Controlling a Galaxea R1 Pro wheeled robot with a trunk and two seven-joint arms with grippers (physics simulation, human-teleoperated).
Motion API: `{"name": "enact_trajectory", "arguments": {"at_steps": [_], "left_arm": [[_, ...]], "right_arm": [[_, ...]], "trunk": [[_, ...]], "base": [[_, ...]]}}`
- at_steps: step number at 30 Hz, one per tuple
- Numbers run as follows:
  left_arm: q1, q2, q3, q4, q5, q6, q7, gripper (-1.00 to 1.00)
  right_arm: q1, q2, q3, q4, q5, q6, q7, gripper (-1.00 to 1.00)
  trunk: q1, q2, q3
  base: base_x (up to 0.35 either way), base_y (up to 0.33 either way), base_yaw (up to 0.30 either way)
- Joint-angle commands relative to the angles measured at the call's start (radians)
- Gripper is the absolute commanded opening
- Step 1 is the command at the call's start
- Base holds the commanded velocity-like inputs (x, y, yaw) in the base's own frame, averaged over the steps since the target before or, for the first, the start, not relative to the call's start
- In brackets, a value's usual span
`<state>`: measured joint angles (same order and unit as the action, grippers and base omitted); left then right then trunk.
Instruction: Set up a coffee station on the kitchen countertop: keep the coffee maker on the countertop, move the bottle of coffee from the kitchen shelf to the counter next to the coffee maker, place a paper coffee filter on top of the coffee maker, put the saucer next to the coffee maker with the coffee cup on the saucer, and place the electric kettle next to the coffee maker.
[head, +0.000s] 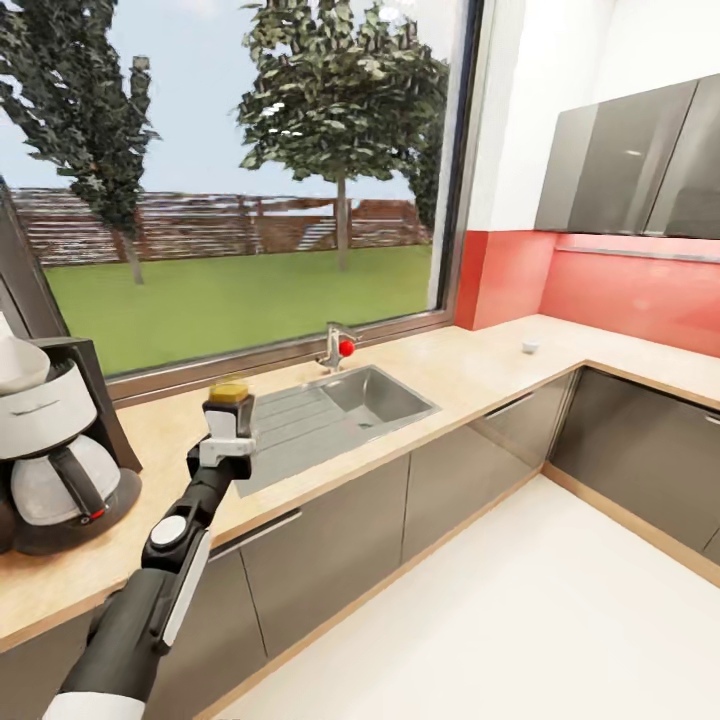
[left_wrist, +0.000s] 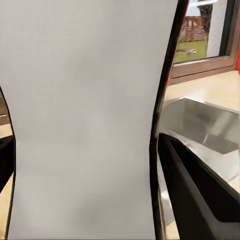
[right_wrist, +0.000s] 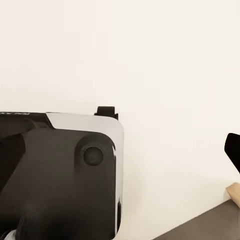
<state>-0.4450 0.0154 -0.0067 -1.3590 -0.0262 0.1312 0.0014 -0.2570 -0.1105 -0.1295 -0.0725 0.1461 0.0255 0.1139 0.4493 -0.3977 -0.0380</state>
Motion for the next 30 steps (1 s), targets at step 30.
{"name": "enact_trajectory", "arguments": {"at_steps": [30], "left_arm": [[0.107, -0.001, 0.02, 0.006, -0.015, -0.075, 0.063, -1.0]], "right_arm": [[0.0, -0.002, -0.021, 0.002, 0.01, -0.053, 0.004, 1.0]], "trunk": [[0.001, -0.002, -0.006]], "base": [[0.0, 0.0, 0.052]]}}
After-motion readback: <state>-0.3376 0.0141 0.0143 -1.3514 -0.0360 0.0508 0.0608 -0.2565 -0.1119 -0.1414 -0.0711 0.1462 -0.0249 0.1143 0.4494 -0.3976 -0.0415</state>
